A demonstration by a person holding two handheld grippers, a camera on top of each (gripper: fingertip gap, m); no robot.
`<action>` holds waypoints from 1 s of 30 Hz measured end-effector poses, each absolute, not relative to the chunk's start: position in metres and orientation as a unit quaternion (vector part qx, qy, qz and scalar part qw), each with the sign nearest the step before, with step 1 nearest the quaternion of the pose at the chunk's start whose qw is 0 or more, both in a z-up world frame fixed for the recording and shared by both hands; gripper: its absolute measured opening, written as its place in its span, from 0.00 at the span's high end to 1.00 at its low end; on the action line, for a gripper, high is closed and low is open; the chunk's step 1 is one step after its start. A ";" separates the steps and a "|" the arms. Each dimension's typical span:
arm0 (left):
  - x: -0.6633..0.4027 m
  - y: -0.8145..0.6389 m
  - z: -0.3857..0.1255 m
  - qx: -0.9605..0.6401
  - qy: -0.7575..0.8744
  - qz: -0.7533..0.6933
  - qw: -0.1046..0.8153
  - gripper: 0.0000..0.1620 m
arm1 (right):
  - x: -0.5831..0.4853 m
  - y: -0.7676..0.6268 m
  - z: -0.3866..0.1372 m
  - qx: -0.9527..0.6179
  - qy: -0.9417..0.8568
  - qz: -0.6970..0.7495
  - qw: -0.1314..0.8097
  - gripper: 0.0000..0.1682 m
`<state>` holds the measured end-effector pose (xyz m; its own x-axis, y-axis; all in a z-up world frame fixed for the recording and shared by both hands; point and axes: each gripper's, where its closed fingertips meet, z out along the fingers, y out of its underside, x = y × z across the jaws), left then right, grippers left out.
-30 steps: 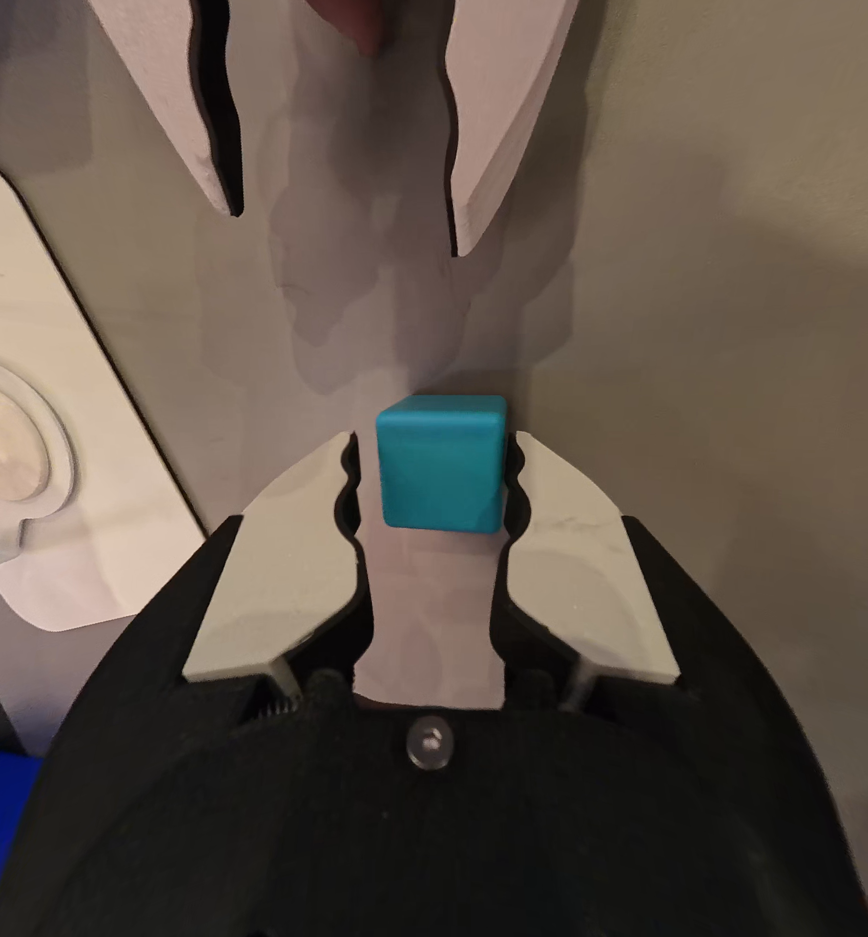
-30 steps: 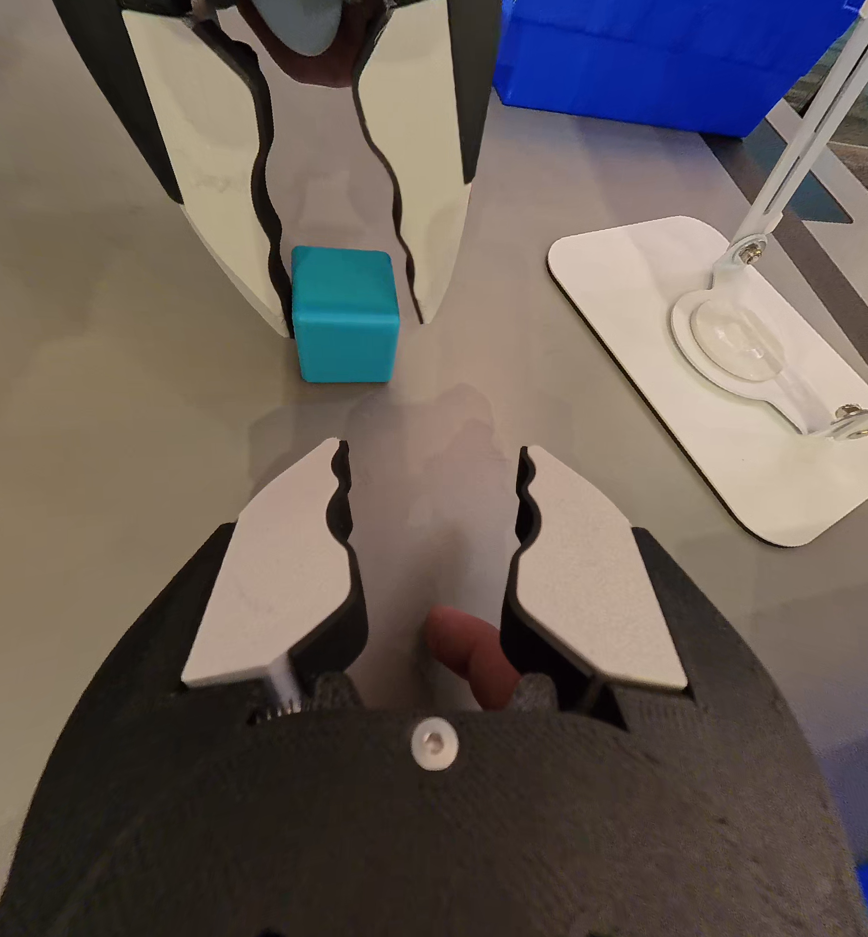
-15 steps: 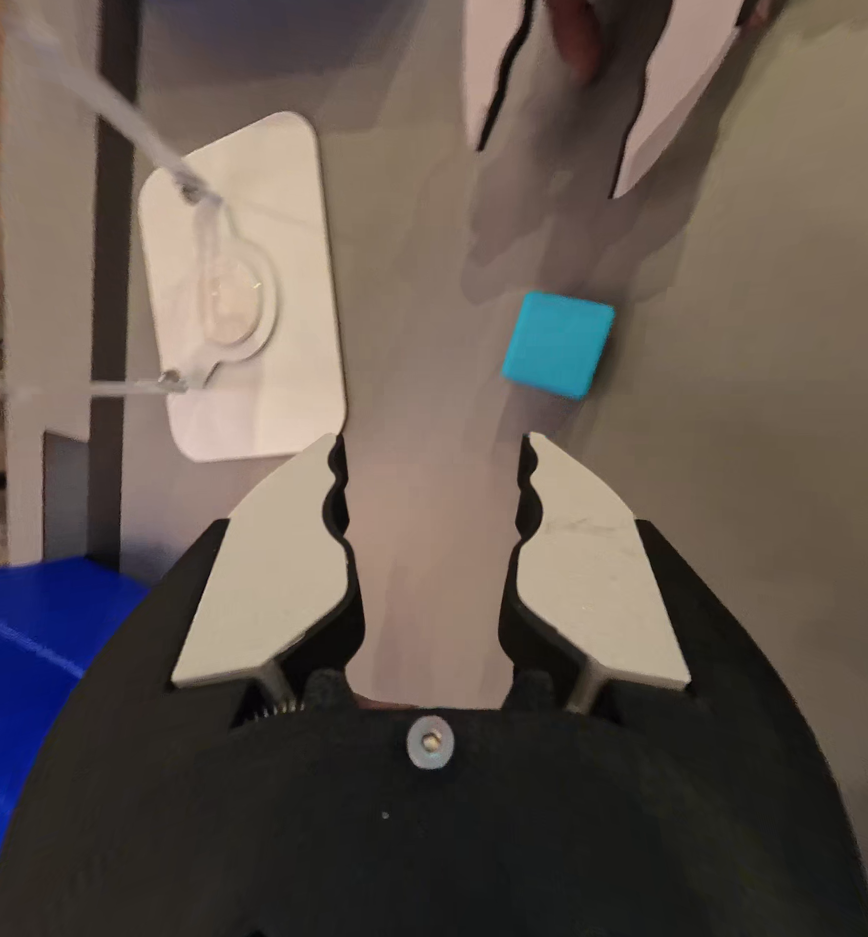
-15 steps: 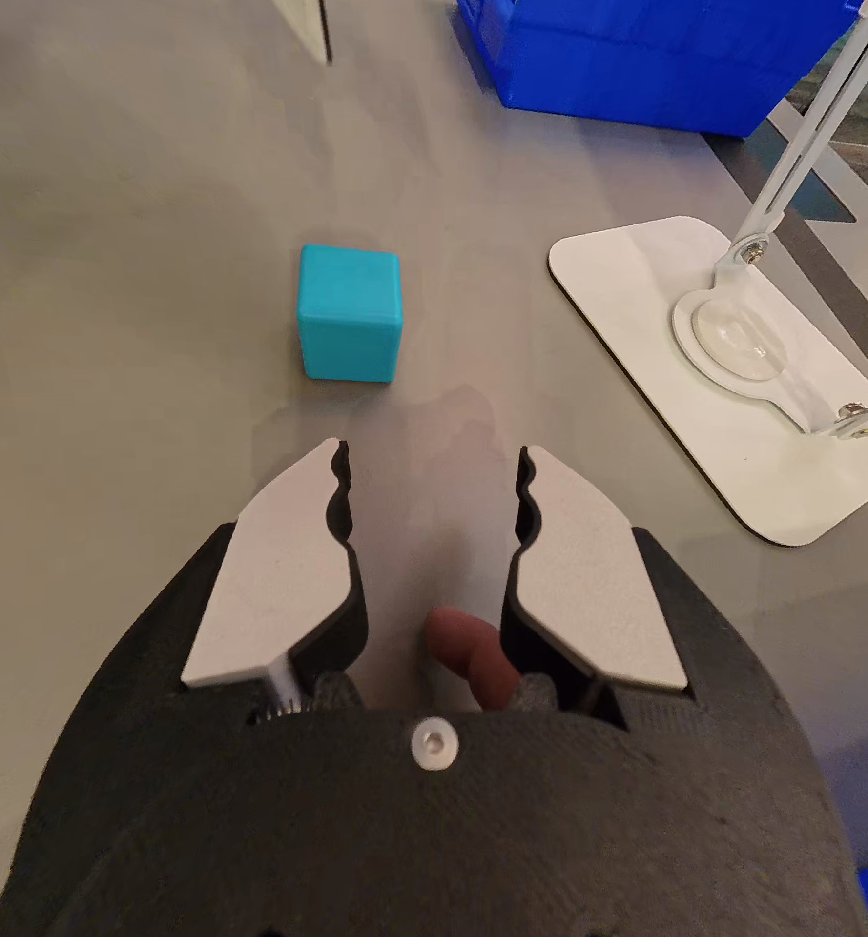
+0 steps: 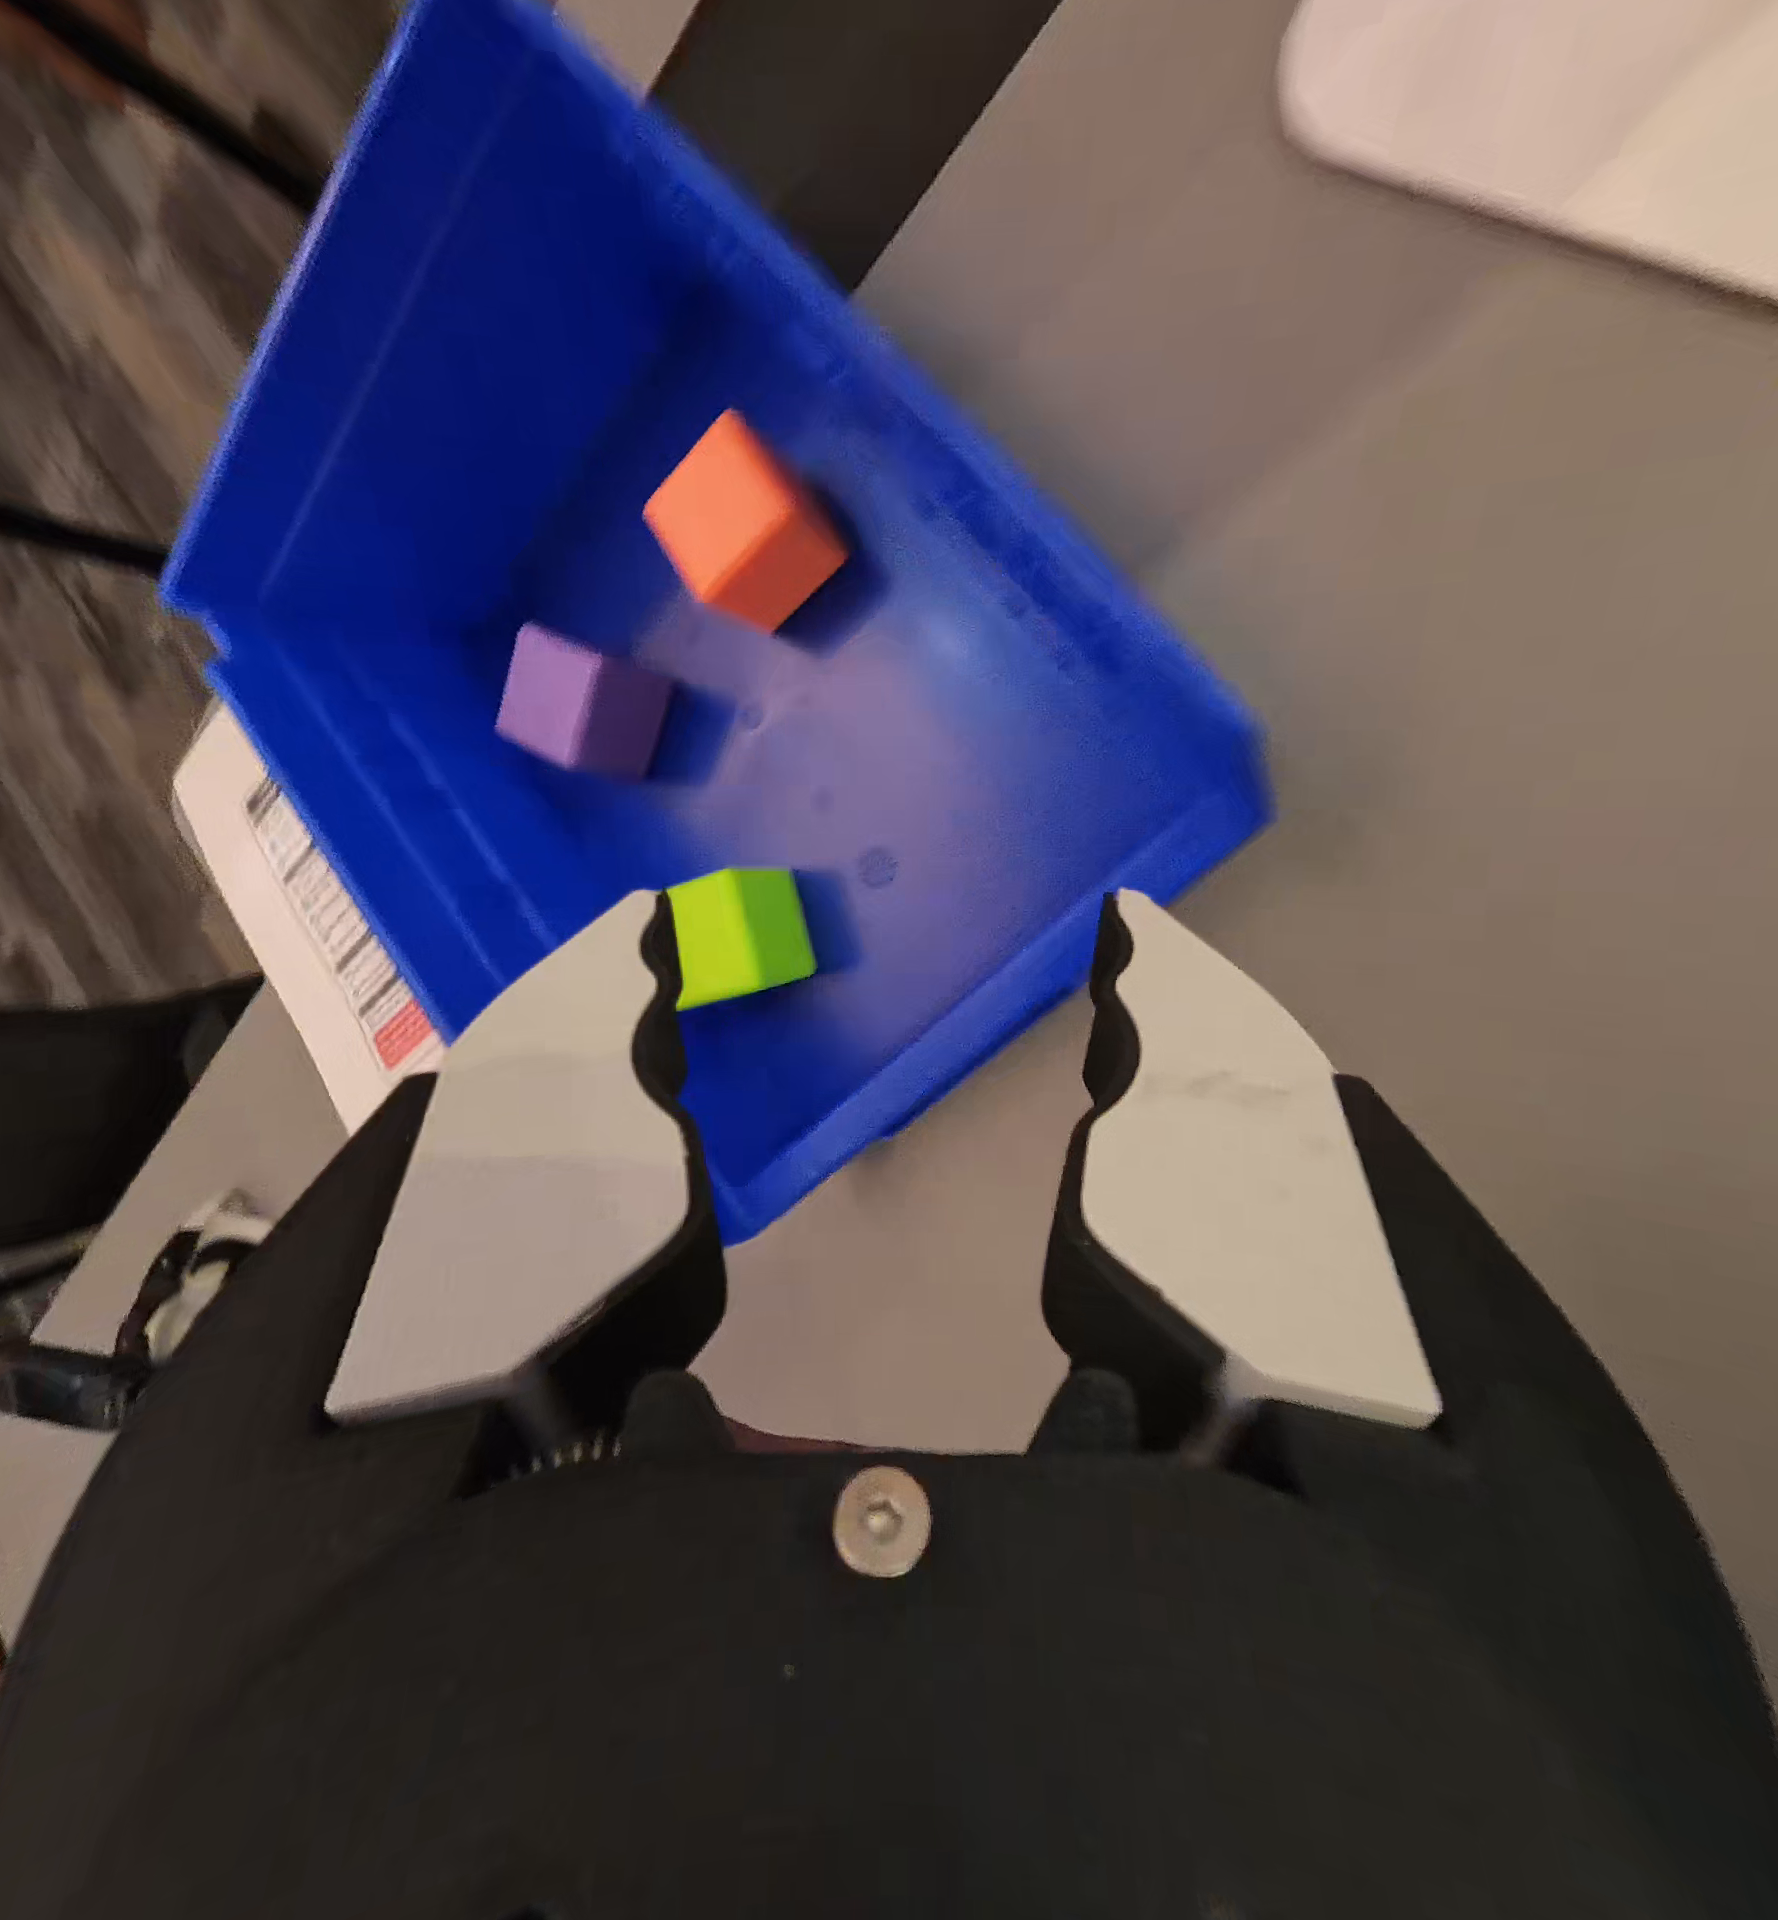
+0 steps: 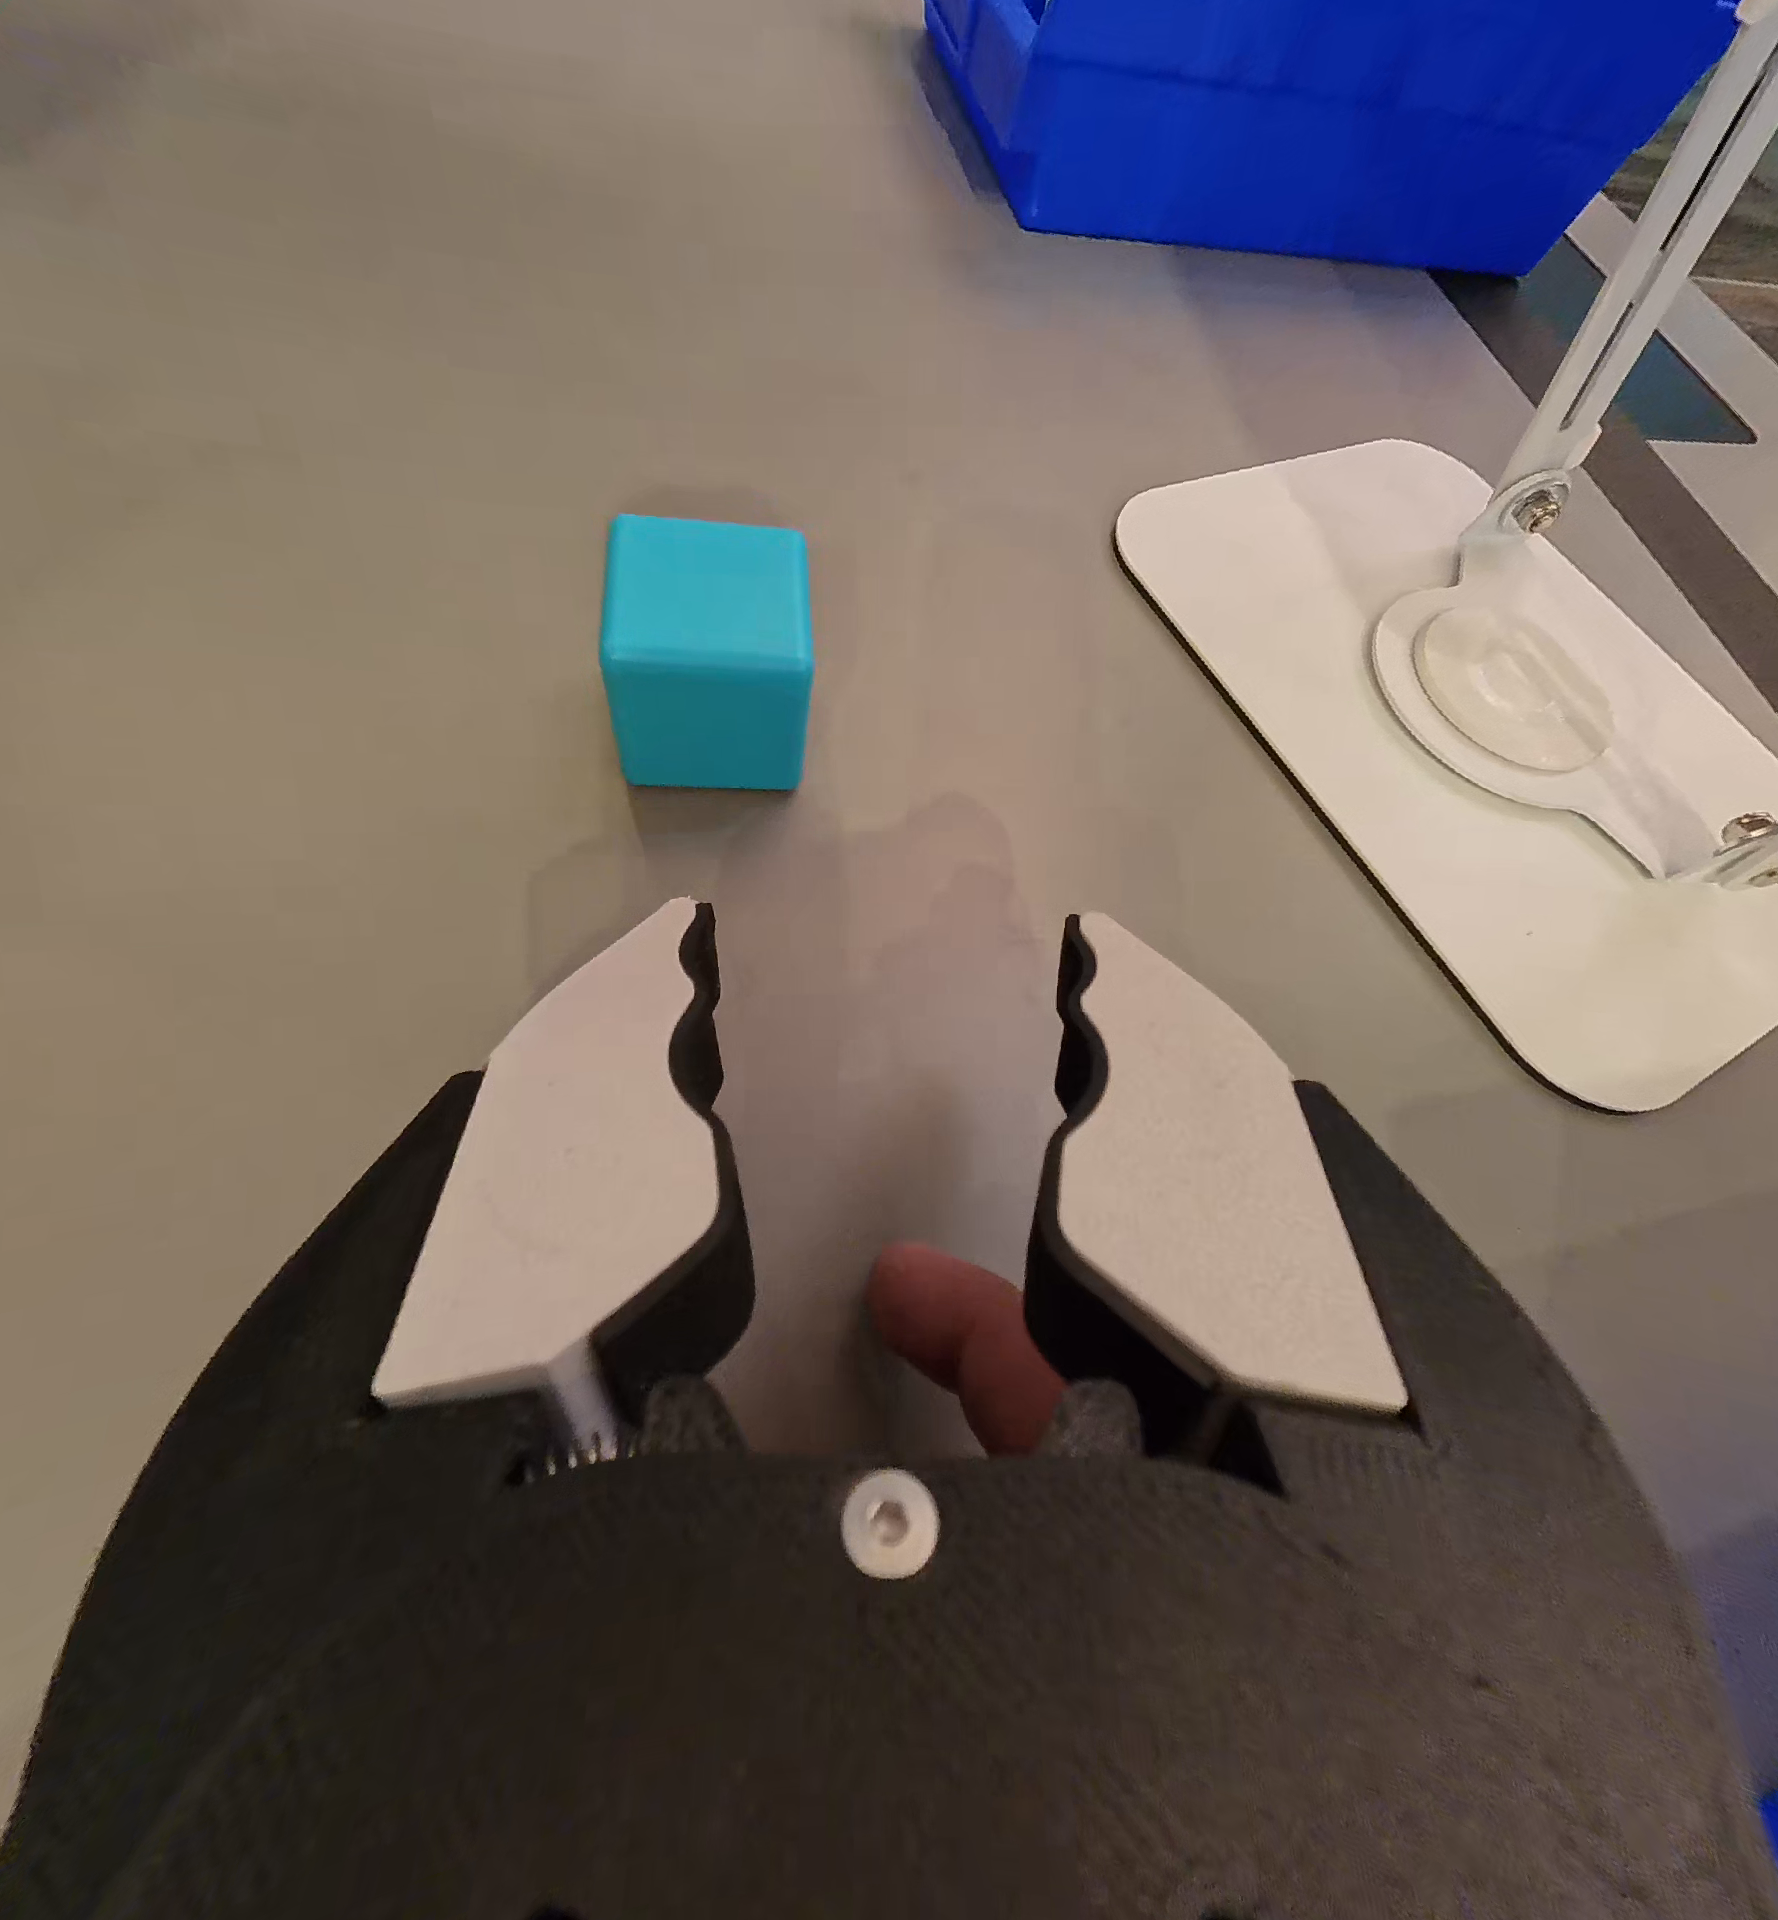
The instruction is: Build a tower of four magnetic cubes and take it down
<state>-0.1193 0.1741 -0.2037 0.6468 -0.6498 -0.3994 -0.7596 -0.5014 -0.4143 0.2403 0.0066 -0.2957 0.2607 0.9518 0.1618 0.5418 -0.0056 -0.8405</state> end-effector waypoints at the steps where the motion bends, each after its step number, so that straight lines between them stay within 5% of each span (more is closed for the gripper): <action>1: -0.132 0.183 -0.209 -0.866 0.400 0.105 0.280 0.55 | 0.240 0.006 -0.296 -0.668 -0.559 0.239 0.429 0.62; 21: -0.208 0.235 -0.304 -0.922 0.332 0.129 0.149 0.58 | 0.240 0.004 -0.296 -0.664 -0.564 0.245 0.426 0.63; 30: -0.207 0.242 -0.310 -0.922 0.332 0.131 0.150 0.68 | 0.240 0.003 -0.296 -0.663 -0.567 0.243 0.425 0.63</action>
<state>-0.2071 0.2417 -0.3104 0.7455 -0.5721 -0.3419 -0.6510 -0.7351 -0.1892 0.2398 0.0032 -0.2963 0.2394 0.9579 0.1585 0.5445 0.0027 -0.8388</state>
